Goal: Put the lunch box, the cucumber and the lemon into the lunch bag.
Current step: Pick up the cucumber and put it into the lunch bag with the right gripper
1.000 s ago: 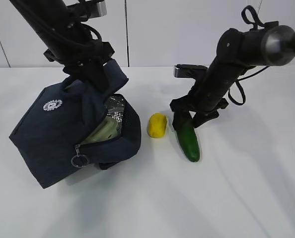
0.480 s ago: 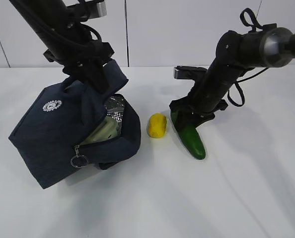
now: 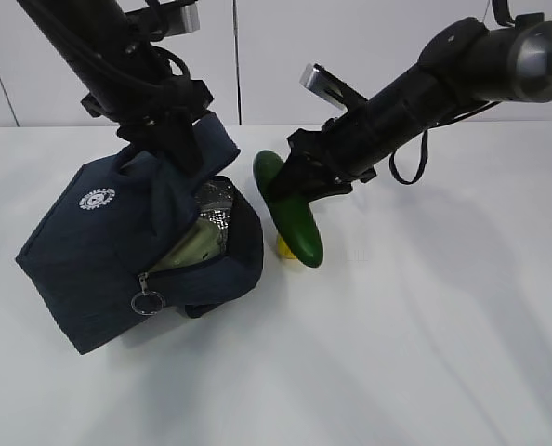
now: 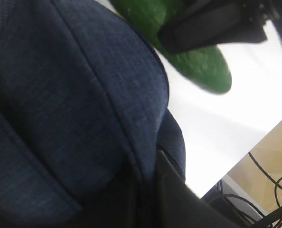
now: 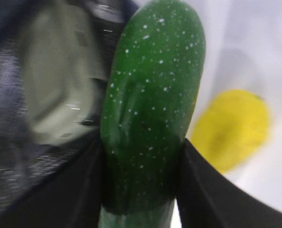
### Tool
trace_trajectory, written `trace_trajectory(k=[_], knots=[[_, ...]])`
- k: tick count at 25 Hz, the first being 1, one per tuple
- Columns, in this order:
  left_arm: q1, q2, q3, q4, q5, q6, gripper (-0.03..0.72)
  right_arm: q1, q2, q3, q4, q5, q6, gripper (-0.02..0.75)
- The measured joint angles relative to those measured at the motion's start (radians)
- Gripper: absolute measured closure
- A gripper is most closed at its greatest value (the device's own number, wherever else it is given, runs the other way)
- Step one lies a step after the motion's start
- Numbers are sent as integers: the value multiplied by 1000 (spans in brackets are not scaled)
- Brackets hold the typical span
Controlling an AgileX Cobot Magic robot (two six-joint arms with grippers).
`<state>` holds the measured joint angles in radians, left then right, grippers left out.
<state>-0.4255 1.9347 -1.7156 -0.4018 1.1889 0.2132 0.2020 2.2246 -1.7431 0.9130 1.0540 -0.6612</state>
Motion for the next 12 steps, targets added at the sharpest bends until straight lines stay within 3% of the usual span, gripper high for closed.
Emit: trace_trajectory(k=[3,12], knots=[[0,0,0,0,0,0,681,0,0,28,155,36,-95,424],[0,0,0,-2,2,0,681,0,82,49,469,119,-235,425]])
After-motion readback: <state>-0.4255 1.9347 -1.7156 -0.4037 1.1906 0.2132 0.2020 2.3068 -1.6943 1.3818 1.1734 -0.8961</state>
